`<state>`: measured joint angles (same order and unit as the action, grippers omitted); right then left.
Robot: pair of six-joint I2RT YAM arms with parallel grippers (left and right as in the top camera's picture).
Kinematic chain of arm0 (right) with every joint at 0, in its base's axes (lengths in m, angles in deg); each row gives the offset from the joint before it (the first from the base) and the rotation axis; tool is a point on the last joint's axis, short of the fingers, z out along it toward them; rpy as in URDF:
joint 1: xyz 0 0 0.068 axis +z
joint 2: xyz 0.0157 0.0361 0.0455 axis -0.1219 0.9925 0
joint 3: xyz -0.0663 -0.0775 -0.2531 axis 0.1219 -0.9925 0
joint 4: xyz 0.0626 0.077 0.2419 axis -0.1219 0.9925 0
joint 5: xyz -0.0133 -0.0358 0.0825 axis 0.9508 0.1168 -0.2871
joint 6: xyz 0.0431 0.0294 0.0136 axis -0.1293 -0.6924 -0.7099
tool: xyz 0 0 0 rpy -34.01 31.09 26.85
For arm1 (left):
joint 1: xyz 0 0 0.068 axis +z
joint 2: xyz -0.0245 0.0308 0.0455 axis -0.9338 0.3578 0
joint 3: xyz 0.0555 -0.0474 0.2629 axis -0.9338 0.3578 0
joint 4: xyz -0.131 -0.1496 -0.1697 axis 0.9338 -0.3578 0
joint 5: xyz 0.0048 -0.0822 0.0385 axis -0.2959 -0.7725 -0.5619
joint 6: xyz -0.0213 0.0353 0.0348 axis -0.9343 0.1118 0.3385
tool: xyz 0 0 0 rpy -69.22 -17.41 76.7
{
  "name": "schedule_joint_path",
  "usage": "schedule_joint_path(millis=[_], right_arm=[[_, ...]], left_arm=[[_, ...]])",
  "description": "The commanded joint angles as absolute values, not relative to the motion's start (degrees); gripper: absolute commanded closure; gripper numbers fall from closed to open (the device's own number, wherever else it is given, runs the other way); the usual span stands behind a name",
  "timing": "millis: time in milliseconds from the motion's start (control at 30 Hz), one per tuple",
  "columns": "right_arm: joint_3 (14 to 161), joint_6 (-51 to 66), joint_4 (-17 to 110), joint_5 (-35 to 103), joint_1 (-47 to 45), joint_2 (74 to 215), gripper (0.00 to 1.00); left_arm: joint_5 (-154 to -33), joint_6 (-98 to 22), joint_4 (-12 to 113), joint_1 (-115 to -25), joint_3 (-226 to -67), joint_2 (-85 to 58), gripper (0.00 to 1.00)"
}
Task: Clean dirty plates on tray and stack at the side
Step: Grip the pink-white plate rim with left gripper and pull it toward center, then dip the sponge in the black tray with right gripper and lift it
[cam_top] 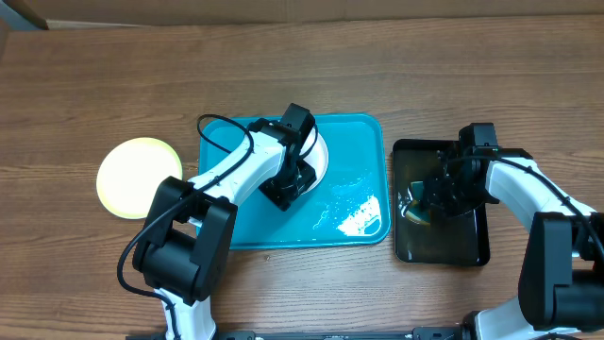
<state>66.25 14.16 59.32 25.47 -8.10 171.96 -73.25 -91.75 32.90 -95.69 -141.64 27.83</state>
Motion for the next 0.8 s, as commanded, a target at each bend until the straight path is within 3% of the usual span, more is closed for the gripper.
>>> schedule_joint_path(millis=[0,133,333,567,767], right_arm=[[63.8,14.2,60.6,28.0,-7.8,173.4,0.96],[63.8,14.2,60.6,28.0,-7.8,173.4,0.96],[63.8,14.2,60.6,28.0,-7.8,173.4,0.96],[63.8,14.2,60.4,28.0,-7.8,173.4,0.96],[66.2,14.2,60.0,26.4,-7.8,173.3,0.96]], left_arm=[[-71.2,-91.8,33.0,-96.0,-141.0,28.4,0.65],[-69.7,-89.8,32.0,-96.0,-141.0,28.4,0.87],[-65.6,-88.5,28.6,-95.7,-141.0,28.4,0.96],[-63.3,-82.3,26.2,-91.6,-141.1,28.4,0.96],[-62.8,-65.7,27.8,-88.2,-141.6,28.4,0.96]])
